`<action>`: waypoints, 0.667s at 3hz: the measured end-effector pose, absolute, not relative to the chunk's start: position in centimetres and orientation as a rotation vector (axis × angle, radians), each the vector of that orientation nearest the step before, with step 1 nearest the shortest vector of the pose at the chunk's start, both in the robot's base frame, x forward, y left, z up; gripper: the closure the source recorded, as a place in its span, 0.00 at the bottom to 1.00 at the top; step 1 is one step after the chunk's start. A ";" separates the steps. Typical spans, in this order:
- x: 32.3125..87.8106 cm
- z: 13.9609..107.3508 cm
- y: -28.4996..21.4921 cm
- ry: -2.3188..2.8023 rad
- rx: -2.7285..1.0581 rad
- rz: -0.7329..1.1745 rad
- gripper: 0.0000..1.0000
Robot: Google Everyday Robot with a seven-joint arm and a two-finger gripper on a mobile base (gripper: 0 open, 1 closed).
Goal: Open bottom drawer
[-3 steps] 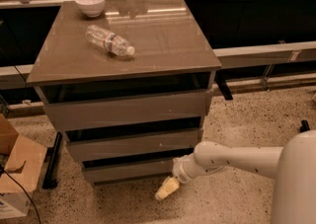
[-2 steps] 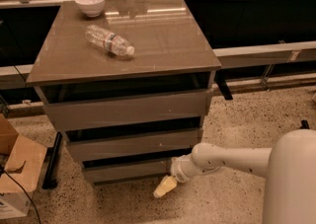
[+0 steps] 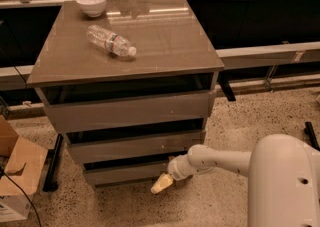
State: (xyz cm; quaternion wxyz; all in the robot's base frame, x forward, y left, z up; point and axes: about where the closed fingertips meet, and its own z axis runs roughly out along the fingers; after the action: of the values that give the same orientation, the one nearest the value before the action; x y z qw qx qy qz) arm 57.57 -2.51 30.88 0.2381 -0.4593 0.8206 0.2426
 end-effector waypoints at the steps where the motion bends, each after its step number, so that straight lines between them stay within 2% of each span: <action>1: 59.8 28.1 -2.2 2.246 -1.242 0.675 0.00; 2: 62.2 25.1 -2.2 2.252 -1.216 0.710 0.00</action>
Offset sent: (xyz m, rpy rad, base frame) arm 0.0831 -0.0038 -0.0898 0.0639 0.0326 -0.0428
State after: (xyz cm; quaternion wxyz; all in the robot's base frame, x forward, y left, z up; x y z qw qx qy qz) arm 62.24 -2.24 25.12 0.2406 -0.4444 0.8230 0.2594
